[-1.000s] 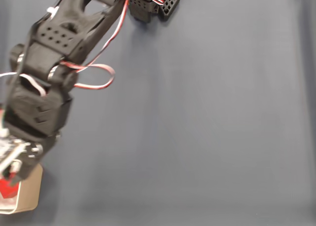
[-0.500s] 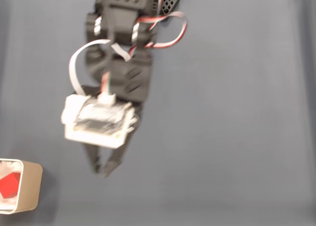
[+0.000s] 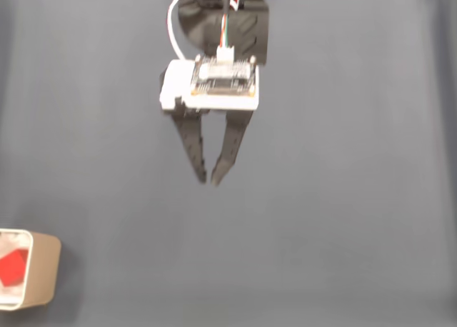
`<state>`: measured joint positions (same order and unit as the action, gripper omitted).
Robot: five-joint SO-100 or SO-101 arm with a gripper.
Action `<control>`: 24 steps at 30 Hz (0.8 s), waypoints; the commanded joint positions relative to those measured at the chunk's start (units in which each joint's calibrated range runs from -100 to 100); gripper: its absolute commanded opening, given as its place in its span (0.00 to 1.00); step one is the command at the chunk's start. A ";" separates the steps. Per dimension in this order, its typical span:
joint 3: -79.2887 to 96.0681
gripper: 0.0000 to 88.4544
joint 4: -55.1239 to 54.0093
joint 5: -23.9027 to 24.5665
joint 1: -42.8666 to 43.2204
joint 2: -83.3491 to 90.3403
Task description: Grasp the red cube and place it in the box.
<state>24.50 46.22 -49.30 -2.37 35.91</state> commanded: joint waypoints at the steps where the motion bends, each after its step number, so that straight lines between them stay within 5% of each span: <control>1: 9.17 0.00 -1.88 -0.49 1.38 10.80; 24: 58.98 0.00 -3.11 -0.63 2.09 48.93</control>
<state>81.74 43.91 -49.84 -0.22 81.24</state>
